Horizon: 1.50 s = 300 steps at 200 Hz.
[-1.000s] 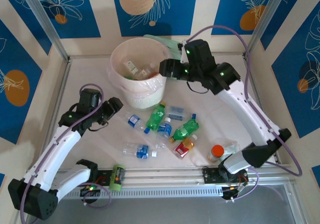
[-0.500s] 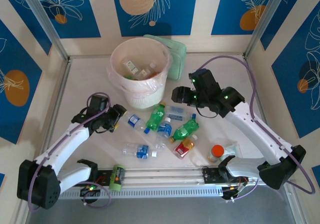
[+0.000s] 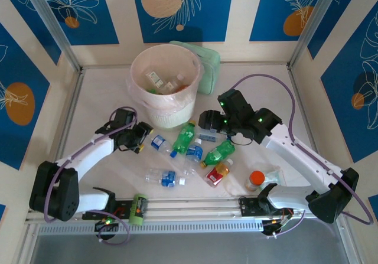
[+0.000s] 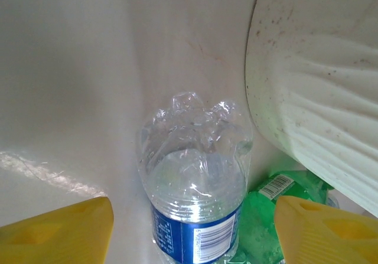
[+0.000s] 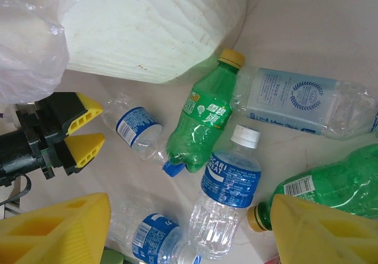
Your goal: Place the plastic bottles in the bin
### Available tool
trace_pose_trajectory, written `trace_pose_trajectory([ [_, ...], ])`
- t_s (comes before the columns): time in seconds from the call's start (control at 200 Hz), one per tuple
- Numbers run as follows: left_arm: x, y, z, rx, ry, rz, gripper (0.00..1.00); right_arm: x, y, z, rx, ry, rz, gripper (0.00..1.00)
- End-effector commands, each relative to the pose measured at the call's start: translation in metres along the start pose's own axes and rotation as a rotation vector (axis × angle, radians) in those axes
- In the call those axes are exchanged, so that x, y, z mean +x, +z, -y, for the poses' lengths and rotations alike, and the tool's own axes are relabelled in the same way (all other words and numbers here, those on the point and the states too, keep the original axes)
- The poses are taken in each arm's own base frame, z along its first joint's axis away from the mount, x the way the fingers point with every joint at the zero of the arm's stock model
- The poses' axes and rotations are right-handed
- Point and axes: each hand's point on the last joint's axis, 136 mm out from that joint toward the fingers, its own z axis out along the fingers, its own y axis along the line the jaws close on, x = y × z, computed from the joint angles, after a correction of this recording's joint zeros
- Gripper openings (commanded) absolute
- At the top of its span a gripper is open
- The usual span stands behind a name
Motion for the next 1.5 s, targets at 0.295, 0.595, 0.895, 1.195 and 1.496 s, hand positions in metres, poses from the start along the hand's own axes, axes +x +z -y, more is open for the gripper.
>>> trace_pose_trajectory([
  [0.295, -0.004, 0.011, 0.0, -0.056, -0.008, 0.012, 0.73, 0.009, -0.005, -0.005, -0.012, 0.005, -0.007, 0.74],
  [0.595, 0.002, 0.023, -0.002, -0.107, 0.011, -0.003, 0.72, 0.018, 0.003, -0.006, -0.009, 0.005, -0.029, 0.74],
  [0.895, 0.004, 0.026, -0.016, -0.159, 0.012, -0.004, 0.7, 0.021, 0.007, -0.006, 0.003, 0.003, -0.042, 0.77],
  [1.195, 0.008, 0.031, -0.036, -0.219, 0.003, -0.013, 0.65, 0.024, 0.008, -0.003, 0.009, 0.013, -0.047, 0.8],
  [1.496, 0.009, 0.039, -0.032, -0.223, 0.0, -0.025, 0.65, 0.027, 0.01, -0.005, 0.01, 0.01, -0.054, 0.8],
])
